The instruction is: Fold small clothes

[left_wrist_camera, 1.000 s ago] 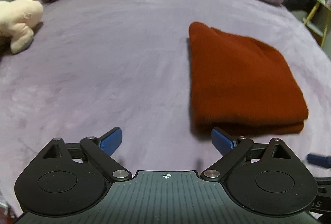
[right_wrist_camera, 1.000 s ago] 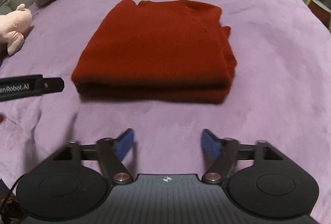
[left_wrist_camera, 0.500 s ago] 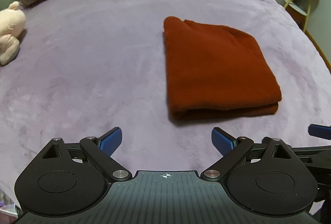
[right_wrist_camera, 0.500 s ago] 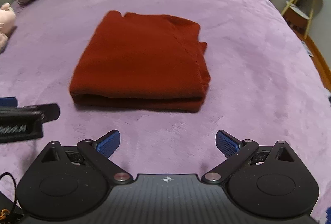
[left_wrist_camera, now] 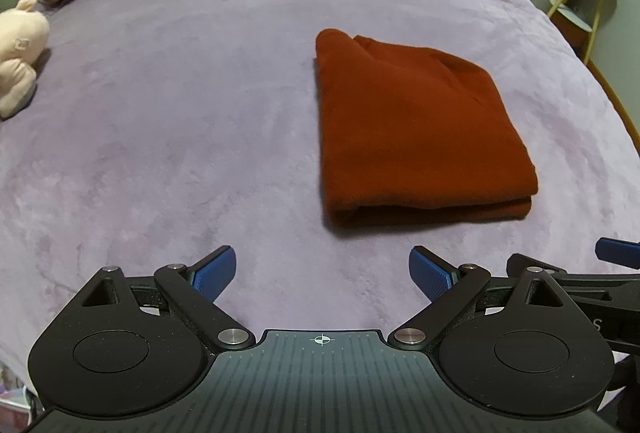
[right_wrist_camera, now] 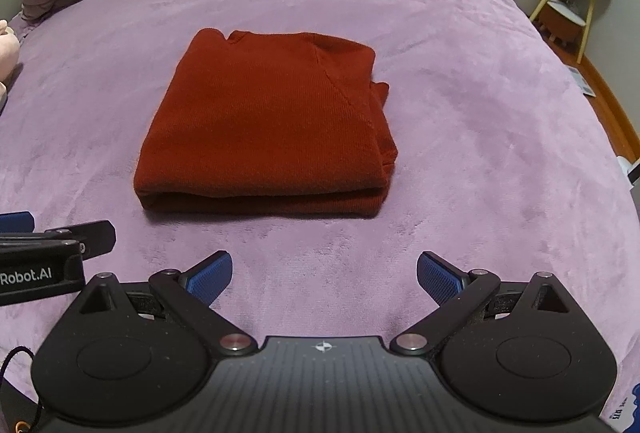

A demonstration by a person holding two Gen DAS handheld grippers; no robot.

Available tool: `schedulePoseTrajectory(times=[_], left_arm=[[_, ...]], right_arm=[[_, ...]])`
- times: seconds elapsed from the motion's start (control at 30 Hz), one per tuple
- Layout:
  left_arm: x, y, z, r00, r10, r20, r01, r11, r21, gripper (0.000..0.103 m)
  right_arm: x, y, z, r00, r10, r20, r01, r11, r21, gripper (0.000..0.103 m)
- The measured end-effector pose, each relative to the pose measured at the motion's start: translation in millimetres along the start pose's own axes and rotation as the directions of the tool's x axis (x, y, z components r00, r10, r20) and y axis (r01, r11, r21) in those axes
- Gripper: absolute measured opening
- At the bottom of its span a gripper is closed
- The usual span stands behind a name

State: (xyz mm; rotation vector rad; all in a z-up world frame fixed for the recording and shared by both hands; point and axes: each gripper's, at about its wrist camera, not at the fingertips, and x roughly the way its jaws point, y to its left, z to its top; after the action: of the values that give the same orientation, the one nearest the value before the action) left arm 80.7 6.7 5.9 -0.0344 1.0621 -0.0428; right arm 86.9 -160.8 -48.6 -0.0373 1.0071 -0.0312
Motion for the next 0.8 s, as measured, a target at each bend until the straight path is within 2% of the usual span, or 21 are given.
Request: schedulePoseTrajectory(times=[0.8], left_arm=[[-2.1,-0.1,-2.7,1.0,-0.021,-0.018,0.021,1.0,-0.018,0.097]], right_arm=[[-5.5,-0.4,0.9,1.0,-0.016,0.0,0.016,1.0,0.009,0.099]])
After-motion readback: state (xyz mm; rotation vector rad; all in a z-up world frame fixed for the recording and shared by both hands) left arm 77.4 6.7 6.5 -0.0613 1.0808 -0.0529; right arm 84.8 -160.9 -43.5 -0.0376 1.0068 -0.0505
